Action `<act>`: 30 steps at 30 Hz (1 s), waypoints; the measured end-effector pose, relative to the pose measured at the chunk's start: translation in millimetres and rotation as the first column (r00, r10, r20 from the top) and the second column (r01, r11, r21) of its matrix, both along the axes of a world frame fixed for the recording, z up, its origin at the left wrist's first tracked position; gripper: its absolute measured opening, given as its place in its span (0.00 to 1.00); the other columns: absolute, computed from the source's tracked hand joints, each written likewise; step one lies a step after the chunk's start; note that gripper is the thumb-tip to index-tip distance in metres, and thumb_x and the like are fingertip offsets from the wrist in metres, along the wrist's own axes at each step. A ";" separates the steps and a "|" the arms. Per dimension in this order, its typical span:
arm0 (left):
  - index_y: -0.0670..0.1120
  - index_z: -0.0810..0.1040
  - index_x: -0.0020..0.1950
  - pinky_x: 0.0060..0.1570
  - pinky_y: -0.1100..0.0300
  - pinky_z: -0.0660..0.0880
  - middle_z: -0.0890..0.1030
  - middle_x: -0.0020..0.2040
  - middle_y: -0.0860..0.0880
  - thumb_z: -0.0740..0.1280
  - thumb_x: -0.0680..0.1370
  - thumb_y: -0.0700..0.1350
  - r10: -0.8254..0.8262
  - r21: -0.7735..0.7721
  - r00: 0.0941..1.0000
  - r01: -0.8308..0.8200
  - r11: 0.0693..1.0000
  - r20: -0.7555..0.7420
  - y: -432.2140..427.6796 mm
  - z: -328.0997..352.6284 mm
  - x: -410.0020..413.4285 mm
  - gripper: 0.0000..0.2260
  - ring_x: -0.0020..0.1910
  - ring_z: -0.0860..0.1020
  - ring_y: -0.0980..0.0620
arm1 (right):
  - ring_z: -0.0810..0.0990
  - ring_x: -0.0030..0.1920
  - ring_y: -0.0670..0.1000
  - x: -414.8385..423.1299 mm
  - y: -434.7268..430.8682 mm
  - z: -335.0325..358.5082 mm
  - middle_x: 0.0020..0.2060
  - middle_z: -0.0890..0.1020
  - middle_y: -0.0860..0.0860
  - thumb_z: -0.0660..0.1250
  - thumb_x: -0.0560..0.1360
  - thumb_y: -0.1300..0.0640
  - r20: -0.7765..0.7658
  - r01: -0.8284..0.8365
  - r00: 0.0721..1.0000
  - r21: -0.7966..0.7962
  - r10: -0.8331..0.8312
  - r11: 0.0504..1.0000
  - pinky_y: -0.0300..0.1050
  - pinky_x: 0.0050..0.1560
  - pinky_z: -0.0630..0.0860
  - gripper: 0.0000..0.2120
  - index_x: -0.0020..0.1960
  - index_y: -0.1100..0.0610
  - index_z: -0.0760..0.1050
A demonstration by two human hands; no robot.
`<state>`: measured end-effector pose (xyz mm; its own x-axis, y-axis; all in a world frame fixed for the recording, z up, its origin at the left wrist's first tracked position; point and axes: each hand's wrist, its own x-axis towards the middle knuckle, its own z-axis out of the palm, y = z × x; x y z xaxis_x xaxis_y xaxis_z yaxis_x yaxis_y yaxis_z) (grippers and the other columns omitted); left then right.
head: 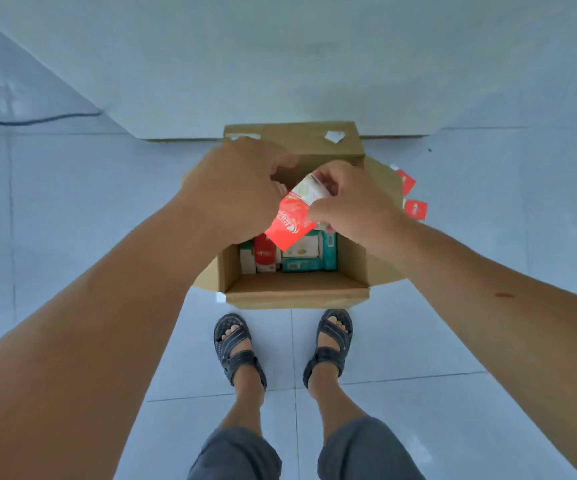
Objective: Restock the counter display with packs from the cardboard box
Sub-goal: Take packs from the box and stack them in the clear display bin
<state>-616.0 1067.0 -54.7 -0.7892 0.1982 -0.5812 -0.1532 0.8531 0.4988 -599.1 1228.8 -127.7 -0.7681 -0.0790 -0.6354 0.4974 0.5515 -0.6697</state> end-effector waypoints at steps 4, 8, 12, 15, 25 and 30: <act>0.54 0.74 0.69 0.56 0.60 0.72 0.77 0.65 0.52 0.66 0.78 0.44 -0.023 0.024 0.996 0.025 0.999 -0.085 6.6 119.9 -9.6 0.19 0.61 0.75 0.52 | 0.82 0.45 0.50 -7.1 6.8 146.0 0.49 0.82 0.51 0.71 0.63 0.59 -0.044 0.159 0.985 -0.163 -0.168 0.974 0.46 0.39 0.81 0.21 0.56 0.51 0.76; 0.55 0.77 0.66 0.48 0.61 0.74 0.81 0.58 0.52 0.67 0.77 0.40 -0.048 0.108 0.973 0.073 0.991 -0.224 4.7 243.2 -9.9 0.19 0.56 0.77 0.52 | 0.82 0.41 0.51 -2.2 7.4 279.0 0.44 0.84 0.52 0.68 0.60 0.57 -0.132 0.244 0.945 -0.319 -0.298 0.916 0.47 0.39 0.76 0.23 0.55 0.52 0.78; 0.52 0.79 0.57 0.35 0.61 0.75 0.84 0.46 0.51 0.69 0.75 0.41 -0.023 0.189 0.947 0.088 0.978 -0.321 -0.5 355.9 -5.8 0.12 0.43 0.80 0.51 | 0.78 0.34 0.50 10.0 0.0 388.9 0.37 0.83 0.52 0.69 0.65 0.60 -0.136 0.349 0.852 -0.571 -0.505 0.743 0.45 0.38 0.73 0.14 0.51 0.54 0.77; 0.53 0.76 0.60 0.48 0.49 0.79 0.84 0.49 0.50 0.69 0.74 0.44 0.030 0.303 0.939 0.081 0.950 -0.344 -8.2 417.1 -4.2 0.15 0.48 0.82 0.48 | 0.79 0.34 0.50 17.5 -10.9 450.4 0.39 0.83 0.55 0.67 0.74 0.66 -0.107 0.366 0.796 -0.699 -0.596 0.614 0.44 0.35 0.74 0.12 0.57 0.60 0.75; 0.60 0.66 0.73 0.43 0.52 0.83 0.78 0.61 0.49 0.65 0.80 0.49 0.138 0.372 0.952 -0.028 0.928 -0.273 -20.5 532.8 -26.1 0.22 0.49 0.82 0.50 | 0.85 0.40 0.51 -10.6 -23.8 560.4 0.47 0.85 0.56 0.69 0.77 0.60 -0.109 0.288 0.791 -0.802 -0.602 0.524 0.42 0.35 0.80 0.13 0.61 0.60 0.76; 0.55 0.69 0.72 0.31 0.55 0.82 0.80 0.56 0.47 0.65 0.80 0.44 0.320 0.508 0.933 -0.196 0.839 -0.168 -5.1 547.6 -52.2 0.20 0.39 0.84 0.51 | 0.86 0.50 0.55 -41.4 -10.9 571.9 0.53 0.85 0.55 0.72 0.73 0.58 -0.167 0.246 0.849 -0.715 -0.501 0.654 0.44 0.39 0.81 0.20 0.64 0.53 0.75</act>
